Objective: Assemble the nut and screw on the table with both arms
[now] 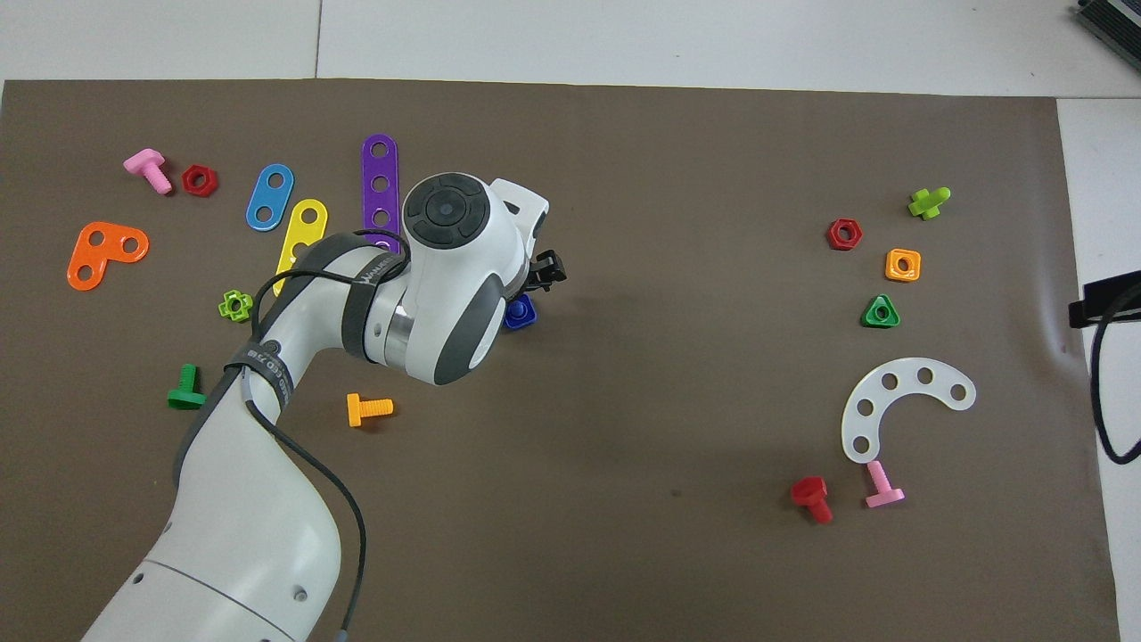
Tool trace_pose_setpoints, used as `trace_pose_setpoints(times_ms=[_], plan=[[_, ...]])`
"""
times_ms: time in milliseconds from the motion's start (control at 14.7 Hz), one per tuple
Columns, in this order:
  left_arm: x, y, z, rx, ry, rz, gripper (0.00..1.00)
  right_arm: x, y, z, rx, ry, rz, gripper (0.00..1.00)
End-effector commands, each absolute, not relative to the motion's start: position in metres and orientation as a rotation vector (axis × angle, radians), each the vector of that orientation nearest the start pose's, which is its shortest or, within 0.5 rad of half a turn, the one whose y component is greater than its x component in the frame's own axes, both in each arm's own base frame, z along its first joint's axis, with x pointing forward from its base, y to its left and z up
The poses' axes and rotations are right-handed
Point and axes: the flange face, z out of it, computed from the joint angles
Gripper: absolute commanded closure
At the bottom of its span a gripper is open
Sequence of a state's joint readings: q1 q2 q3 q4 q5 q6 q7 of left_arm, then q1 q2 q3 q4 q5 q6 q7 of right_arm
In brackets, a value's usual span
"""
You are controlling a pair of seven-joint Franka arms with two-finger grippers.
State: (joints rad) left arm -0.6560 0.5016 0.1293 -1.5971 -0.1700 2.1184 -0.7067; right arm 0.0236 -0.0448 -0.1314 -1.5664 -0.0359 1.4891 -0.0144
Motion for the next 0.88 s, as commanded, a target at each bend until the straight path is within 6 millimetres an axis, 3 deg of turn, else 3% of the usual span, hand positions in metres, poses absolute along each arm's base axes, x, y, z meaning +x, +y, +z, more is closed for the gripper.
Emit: trace_pose_setpoints(times_ms=[0, 136, 272, 407, 543, 679, 815], plan=[[0.621, -0.319, 0.389, -3.178, -0.493, 0.106, 0.0, 0.524, -0.055, 0.644, -3.16, 0.099, 0.037, 0.0], [0.636, -0.284, 0.412, -3.192, -0.481, 0.102, 0.0, 0.525, -0.035, 0.642, -3.162, 0.05, 0.039, 0.0], [0.643, -0.243, 0.44, -3.226, -0.401, 0.076, 0.0, 0.52, -0.037, 0.639, -3.159, 0.057, 0.053, 0.0], [0.65, -0.176, 0.456, -3.237, -0.256, 0.13, 0.0, 0.519, -0.039, 0.637, -3.158, 0.078, 0.06, 0.0], [0.648, -0.12, 0.457, -3.244, -0.067, 0.178, 0.0, 0.517, -0.039, 0.636, -3.156, 0.117, 0.077, 0.0], [0.642, -0.07, 0.457, -3.256, 0.031, 0.185, 0.0, 0.509, -0.039, 0.627, -3.152, 0.111, 0.106, 0.0], [0.632, -0.024, 0.465, -3.223, 0.102, 0.168, 0.0, 0.51, -0.04, 0.631, -3.152, 0.128, 0.085, 0.0]])
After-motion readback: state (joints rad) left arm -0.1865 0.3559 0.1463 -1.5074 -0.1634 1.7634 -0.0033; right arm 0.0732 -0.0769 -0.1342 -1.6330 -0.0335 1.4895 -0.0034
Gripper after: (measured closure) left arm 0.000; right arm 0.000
